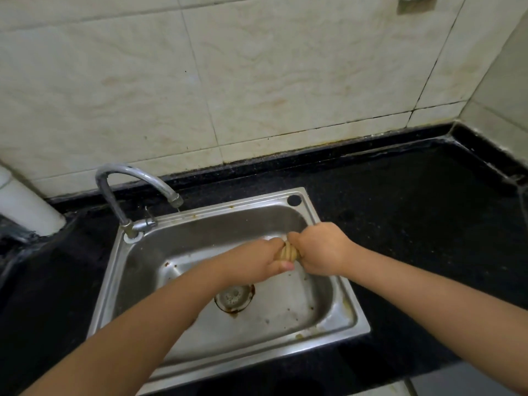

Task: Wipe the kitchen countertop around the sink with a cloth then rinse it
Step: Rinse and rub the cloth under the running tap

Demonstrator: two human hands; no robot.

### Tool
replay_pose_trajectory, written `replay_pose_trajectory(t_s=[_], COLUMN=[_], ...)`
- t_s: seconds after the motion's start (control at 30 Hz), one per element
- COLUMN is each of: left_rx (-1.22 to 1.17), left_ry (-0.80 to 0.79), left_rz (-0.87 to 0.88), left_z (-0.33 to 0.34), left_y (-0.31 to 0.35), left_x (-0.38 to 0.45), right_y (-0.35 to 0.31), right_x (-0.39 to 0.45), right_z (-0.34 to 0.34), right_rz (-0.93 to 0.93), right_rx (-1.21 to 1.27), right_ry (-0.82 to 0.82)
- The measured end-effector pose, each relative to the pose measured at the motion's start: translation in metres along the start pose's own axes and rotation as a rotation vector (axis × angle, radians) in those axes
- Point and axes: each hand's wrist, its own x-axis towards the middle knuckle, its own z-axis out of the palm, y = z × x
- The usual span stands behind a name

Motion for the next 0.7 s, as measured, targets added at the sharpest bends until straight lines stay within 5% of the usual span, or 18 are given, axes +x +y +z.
replay_pose_trajectory(t_s=[0.1, 0.3, 0.7], left_rx=[0.275, 0.331, 0.629], left_ry=[-0.002, 0.006, 0.038], left_rz=[-0.067, -0.066, 0.059], left_z=[0.013, 0.034, 0.032], left_y=[-0.006, -0.014, -0.009], left_x=[0.005, 0.013, 0.018], right_y=[-0.004, -0.002, 0.014], right_x=[0.003, 0.003, -0.007], right_z=[0.008, 0.031, 0.036], right_rz=[0.117, 0.282, 0.339], right_rx=[0.188, 0.754, 1.327], right_ry=[-0.245, -0.479, -0.683])
